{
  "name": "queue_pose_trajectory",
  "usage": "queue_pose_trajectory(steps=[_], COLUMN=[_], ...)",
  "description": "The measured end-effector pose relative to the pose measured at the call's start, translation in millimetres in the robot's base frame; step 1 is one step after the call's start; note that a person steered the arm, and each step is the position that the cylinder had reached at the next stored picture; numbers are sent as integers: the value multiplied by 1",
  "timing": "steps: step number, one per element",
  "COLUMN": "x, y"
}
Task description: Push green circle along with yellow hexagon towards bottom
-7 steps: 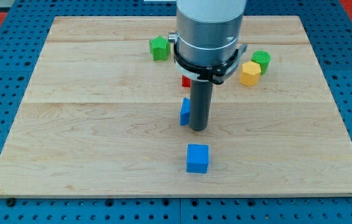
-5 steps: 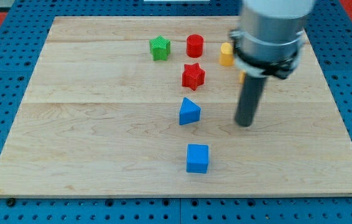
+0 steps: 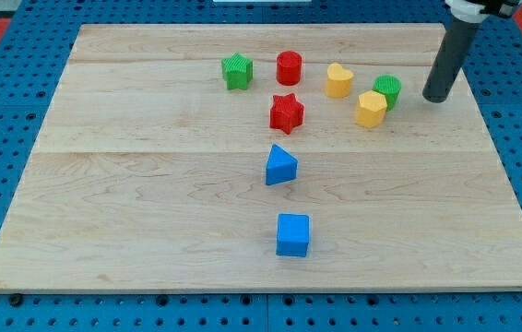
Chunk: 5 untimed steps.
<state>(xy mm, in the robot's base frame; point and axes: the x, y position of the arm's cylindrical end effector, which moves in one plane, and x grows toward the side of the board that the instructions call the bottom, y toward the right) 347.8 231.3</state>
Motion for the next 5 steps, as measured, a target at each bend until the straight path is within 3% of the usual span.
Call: queue_pose_trajectory(steps=[5], x=[-42], y=[-46])
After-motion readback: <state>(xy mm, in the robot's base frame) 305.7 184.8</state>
